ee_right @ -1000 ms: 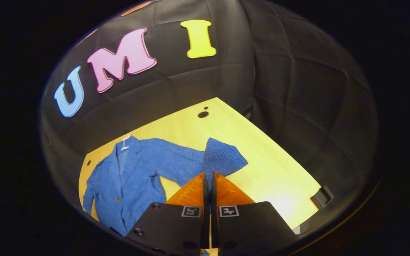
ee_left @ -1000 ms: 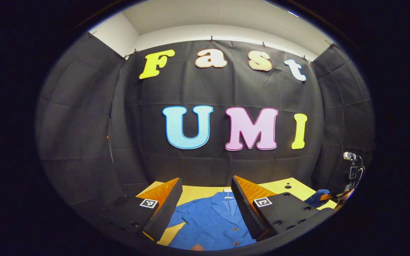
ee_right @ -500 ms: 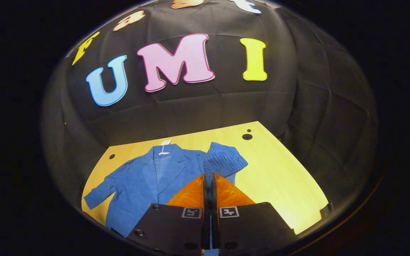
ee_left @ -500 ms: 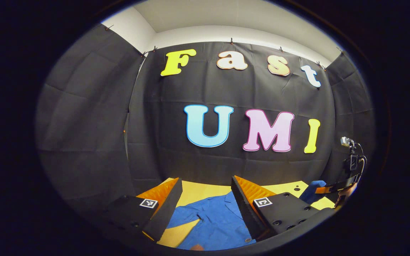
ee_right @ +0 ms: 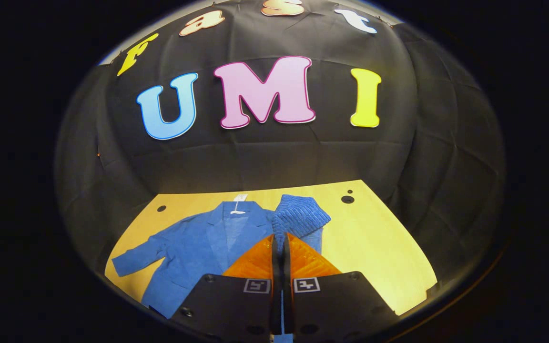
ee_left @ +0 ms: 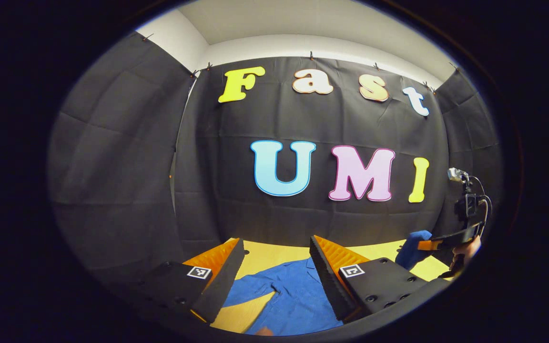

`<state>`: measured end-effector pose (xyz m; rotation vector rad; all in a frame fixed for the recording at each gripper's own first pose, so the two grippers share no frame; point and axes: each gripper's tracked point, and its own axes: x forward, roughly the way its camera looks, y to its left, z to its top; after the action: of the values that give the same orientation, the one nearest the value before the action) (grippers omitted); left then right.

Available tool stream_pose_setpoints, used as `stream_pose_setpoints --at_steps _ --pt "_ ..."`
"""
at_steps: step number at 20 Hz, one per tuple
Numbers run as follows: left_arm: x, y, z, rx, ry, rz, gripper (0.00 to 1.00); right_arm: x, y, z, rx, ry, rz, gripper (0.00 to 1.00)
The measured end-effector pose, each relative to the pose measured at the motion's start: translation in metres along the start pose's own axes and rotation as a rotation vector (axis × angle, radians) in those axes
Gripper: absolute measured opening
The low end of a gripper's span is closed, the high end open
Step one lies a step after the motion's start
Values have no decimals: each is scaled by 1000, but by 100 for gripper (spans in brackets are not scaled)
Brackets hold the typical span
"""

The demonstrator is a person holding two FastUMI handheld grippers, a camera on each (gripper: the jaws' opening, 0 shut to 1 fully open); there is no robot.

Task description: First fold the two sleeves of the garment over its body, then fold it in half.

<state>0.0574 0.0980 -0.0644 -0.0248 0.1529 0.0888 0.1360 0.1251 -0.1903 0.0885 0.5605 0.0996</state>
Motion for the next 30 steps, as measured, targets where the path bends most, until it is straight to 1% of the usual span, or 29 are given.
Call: stream_pose_setpoints --at_steps 2,4,7,11,14,16,18,19,20,21,22,23,24,25,26,28,29,30 --pt "0 1 -3 -5 5 0 81 19 21 1 -46 38 34 4" --pt "-2 7 -9 -7 17 14 81 39 47 -3 -66 87 73 4" --pt "-8 22 -17 9 39 52 81 79 89 -23 -92 175 116 4" --pt "-21 56 -26 56 76 142 80 143 149 -69 -119 273 178 4" --pt "-38 81 -36 52 115 232 80 182 204 -96 -145 302 245 4" --pt "-53 95 -44 47 147 290 80 195 239 -116 -178 320 299 4" --pt "-66 108 -53 47 179 327 80 206 264 -139 -211 355 333 6" --pt "-71 114 -58 53 197 343 80 207 272 -147 -218 378 348 0" --pt "-73 122 -61 59 209 357 80 207 282 -155 -211 397 370 7" --pt "-76 129 -61 61 215 368 80 207 291 -161 -198 410 393 0" --pt "-75 136 -61 58 216 376 81 204 300 -164 -169 423 425 3" --pt "-74 140 -60 50 215 381 81 204 306 -165 -144 433 439 14" --pt "-72 143 -61 39 215 379 80 200 316 -166 -120 446 474 32" --pt "-69 145 -62 29 217 375 80 195 324 -166 -114 443 500 29" --pt "-65 146 -64 21 220 367 80 189 332 -164 -123 433 533 24" --pt "-56 149 -65 12 218 349 81 171 350 -161 -131 428 620 51" --pt "-51 149 -65 11 212 337 81 161 348 -158 -138 430 646 64" --pt "-47 151 -65 10 204 328 80 154 340 -152 -151 418 640 52"
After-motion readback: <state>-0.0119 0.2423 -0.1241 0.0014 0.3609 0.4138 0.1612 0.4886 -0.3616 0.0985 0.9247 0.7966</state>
